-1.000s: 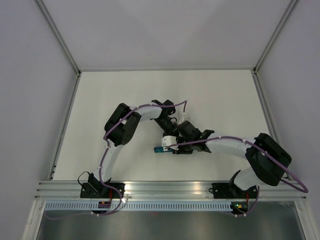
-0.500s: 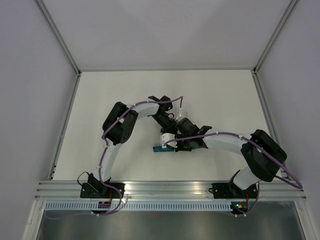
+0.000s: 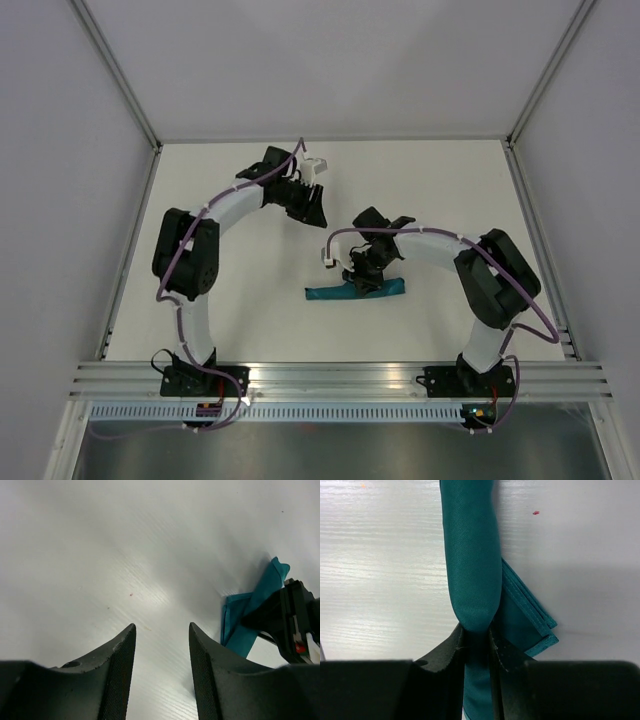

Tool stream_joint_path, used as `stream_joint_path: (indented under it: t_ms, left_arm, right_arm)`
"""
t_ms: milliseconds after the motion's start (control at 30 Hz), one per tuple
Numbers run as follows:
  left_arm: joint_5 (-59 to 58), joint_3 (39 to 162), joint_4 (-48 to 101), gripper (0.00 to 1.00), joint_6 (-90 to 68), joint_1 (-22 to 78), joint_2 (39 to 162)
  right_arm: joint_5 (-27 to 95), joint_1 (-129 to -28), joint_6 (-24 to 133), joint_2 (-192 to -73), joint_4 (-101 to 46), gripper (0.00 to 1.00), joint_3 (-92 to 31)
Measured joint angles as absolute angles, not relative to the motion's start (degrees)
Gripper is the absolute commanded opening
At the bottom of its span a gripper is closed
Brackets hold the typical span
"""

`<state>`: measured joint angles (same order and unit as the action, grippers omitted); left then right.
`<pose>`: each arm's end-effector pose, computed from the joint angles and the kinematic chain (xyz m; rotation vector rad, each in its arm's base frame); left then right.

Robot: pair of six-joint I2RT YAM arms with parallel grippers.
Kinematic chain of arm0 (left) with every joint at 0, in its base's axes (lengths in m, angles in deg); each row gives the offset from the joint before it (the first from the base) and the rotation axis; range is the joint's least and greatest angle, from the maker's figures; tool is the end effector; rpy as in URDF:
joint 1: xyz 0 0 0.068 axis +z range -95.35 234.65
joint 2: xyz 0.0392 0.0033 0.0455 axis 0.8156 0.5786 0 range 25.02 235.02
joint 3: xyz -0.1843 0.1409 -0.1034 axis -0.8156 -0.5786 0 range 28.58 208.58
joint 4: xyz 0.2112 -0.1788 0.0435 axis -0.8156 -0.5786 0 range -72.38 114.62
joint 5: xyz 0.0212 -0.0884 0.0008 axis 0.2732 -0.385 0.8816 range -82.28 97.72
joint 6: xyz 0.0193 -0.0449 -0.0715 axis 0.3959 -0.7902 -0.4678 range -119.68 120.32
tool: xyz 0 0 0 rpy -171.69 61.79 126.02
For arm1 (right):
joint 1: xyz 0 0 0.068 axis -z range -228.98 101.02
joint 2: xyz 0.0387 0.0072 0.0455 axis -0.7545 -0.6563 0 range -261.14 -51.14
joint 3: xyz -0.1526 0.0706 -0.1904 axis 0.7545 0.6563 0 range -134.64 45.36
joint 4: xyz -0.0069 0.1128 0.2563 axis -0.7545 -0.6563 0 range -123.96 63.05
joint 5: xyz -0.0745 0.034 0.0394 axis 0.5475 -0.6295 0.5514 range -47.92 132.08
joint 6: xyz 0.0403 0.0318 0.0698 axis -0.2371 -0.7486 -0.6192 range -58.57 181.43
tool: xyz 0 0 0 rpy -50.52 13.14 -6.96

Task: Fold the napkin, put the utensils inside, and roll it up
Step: Roll the napkin at the center of the board.

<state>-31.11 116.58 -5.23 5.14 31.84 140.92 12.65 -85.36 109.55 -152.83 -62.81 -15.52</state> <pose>0.4058 -0.2226 0.1496 0.8513 2.3862 -0.9915 0.2527 0.2329 0.0884 -1.9318 1.9999 0.6930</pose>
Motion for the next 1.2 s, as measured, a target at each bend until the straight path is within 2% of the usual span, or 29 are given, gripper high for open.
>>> stream_joint_path:
  t_ms: [233,500,800,1200]
  left_arm:
    - [-23.44,100.56,10.31,0.54,3.11,31.18,124.40]
    - [-14.54,84.83,24.36,0.57,8.33,24.10,111.59]
    - [-4.14,75.58,30.96,0.56,19.91,13.17,109.73]
    - [-1.78,71.25,33.74,0.59,29.51,4.71,109.90]
  right_arm:
    - [3.91,-80.40,110.86,-161.79,-73.32,0.15,-24.83]
    - [-2.61,-77.19,111.82,-169.49,-82.20,0.15,-32.30]
    - [-6.32,-74.76,112.46,-174.49,-88.86,0.15,-36.22]
    - [-8.09,-73.28,112.41,-178.25,-94.11,0.15,-39.25]
